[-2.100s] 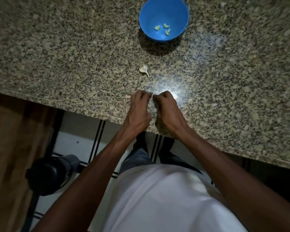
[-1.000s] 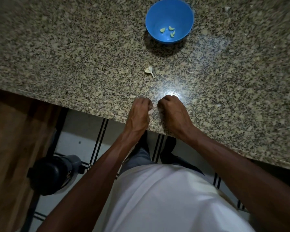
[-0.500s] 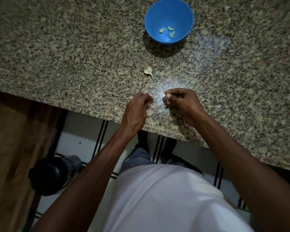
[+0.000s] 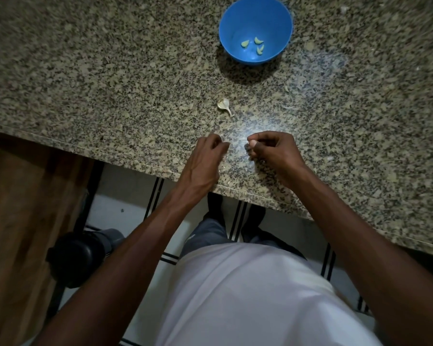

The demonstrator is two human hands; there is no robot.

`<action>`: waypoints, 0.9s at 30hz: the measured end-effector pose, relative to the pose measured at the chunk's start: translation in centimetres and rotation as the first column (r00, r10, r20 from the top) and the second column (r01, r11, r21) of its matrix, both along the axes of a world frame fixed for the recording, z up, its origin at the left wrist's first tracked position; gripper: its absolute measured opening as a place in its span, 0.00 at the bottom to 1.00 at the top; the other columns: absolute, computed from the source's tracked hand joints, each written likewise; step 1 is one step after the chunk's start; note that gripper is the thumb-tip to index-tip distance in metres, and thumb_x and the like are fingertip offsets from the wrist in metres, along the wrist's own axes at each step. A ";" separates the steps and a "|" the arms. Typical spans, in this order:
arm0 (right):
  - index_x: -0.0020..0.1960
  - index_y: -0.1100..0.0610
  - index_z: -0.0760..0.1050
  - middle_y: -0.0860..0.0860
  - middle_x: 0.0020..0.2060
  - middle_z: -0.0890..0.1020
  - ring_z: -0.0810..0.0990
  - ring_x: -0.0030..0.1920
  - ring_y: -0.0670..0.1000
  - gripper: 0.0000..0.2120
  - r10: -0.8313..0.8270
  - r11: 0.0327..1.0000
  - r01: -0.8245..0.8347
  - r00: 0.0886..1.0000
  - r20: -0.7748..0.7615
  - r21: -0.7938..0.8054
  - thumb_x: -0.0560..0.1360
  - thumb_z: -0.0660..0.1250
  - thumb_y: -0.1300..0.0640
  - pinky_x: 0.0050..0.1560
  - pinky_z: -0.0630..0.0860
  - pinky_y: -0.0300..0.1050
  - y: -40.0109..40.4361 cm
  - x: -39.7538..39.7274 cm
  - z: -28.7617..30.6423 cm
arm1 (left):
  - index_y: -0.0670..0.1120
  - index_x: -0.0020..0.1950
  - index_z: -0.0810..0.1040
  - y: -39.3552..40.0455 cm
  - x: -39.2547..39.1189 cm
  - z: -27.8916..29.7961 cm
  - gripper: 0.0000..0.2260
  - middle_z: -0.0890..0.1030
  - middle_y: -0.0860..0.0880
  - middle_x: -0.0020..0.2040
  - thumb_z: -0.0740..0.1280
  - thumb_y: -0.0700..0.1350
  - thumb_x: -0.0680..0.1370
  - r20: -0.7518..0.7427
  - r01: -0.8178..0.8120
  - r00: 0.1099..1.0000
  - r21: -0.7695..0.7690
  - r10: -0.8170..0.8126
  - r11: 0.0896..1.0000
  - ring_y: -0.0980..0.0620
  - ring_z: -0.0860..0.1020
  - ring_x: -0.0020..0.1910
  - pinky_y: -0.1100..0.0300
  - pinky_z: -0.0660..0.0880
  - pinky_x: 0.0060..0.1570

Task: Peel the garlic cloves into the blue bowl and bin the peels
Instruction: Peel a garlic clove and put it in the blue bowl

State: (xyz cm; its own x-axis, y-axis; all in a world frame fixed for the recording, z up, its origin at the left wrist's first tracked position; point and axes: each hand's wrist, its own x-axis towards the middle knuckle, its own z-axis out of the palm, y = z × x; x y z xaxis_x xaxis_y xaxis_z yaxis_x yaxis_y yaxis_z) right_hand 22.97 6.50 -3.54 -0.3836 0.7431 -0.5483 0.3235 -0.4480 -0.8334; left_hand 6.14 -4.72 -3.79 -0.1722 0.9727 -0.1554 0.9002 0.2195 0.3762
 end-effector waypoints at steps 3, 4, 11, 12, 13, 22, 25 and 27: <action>0.54 0.63 0.84 0.61 0.47 0.87 0.84 0.41 0.52 0.04 -0.005 1.000 0.005 1.000 0.004 0.001 0.79 0.72 0.66 0.51 0.85 0.49 -0.1 0.1 0.1 | 0.39 0.70 0.76 -0.9 1.2 0.1 0.23 0.75 0.39 0.66 0.67 0.27 0.75 0.028 0.033 0.999 -0.073 -0.031 0.997 0.40 0.72 0.64 0.47 0.75 0.59; 0.54 0.63 0.84 0.61 0.48 0.87 0.84 0.41 0.51 0.04 -0.004 1.000 0.004 1.000 0.006 0.001 0.79 0.72 0.65 0.50 0.85 0.48 -0.1 0.1 0.1 | 0.38 0.70 0.76 -1.3 1.6 0.3 0.25 0.75 0.39 0.64 0.66 0.25 0.74 0.047 0.080 0.996 -0.066 -0.077 0.995 0.41 0.72 0.62 0.47 0.76 0.57; 0.51 0.58 0.85 0.54 0.41 0.86 0.84 0.37 0.45 0.04 0.003 1.000 -0.003 1.000 -0.008 0.014 0.79 0.73 0.64 0.44 0.82 0.39 0.0 0.8 0.3 | 0.39 0.70 0.76 -3.0 2.3 1.4 0.21 0.73 0.43 0.62 0.65 0.28 0.77 0.085 -0.376 0.923 0.000 0.375 0.927 0.48 0.73 0.58 0.62 0.71 0.51; 0.51 0.58 0.85 0.53 0.41 0.86 0.84 0.38 0.45 0.04 0.001 1.000 0.000 1.000 -0.009 0.014 0.79 0.73 0.64 0.44 0.82 0.39 0.0 0.8 0.3 | 0.38 0.70 0.75 -3.2 2.9 1.4 0.21 0.72 0.43 0.63 0.66 0.29 0.77 0.076 -0.397 0.914 -0.034 0.399 0.917 0.48 0.73 0.58 0.64 0.69 0.51; 0.51 0.57 0.85 0.52 0.40 0.86 0.84 0.38 0.45 0.04 0.001 1.000 -0.001 1.000 -0.008 0.016 0.79 0.73 0.64 0.44 0.82 0.40 -0.1 0.8 0.2 | 0.38 0.70 0.74 -3.3 3.6 1.3 0.21 0.71 0.42 0.64 0.66 0.29 0.77 0.078 -0.402 0.910 -0.062 0.406 0.913 0.49 0.72 0.59 0.64 0.67 0.50; 0.50 0.56 0.86 0.62 0.45 0.87 0.85 0.41 0.51 0.03 0.009 1.000 -0.009 1.000 0.001 -0.001 0.79 0.73 0.62 0.57 0.84 0.62 -0.9 1.0 0.3 | 0.40 0.75 0.71 -0.6 7.9 1.1 0.25 0.70 0.47 0.59 0.64 0.30 0.77 0.260 -0.420 0.867 -0.076 0.425 0.904 0.50 0.72 0.57 0.64 0.71 0.48; 0.51 0.58 0.85 0.59 0.40 0.87 0.85 0.39 0.52 0.03 -0.018 1.000 0.018 1.000 0.007 0.000 0.79 0.73 0.63 0.55 0.83 0.66 -0.6 1.5 0.4 | 0.39 0.72 0.74 -0.7 6.7 1.3 0.21 0.72 0.45 0.61 0.63 0.31 0.79 0.225 -0.458 0.866 -0.005 0.447 0.889 0.51 0.70 0.61 0.59 0.74 0.55; 0.51 0.58 0.85 0.55 0.36 0.85 0.84 0.39 0.52 0.03 -0.032 0.999 0.032 0.999 0.013 0.001 0.80 0.73 0.63 0.55 0.82 0.68 -0.4 1.8 0.4 | 0.39 0.71 0.74 -0.8 5.8 1.4 0.20 0.71 0.43 0.66 0.64 0.33 0.79 0.167 -0.480 0.864 -0.009 0.475 0.877 0.48 0.67 0.66 0.54 0.74 0.62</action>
State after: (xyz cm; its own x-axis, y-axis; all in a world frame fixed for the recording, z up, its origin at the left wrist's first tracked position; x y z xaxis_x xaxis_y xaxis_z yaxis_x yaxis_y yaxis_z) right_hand 24.79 6.13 -3.17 -0.3521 0.7556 -0.5524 0.3197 -0.4576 -0.8297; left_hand 11.98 -5.47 -2.44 -0.5928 0.7824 -0.1908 0.6157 0.5930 0.5190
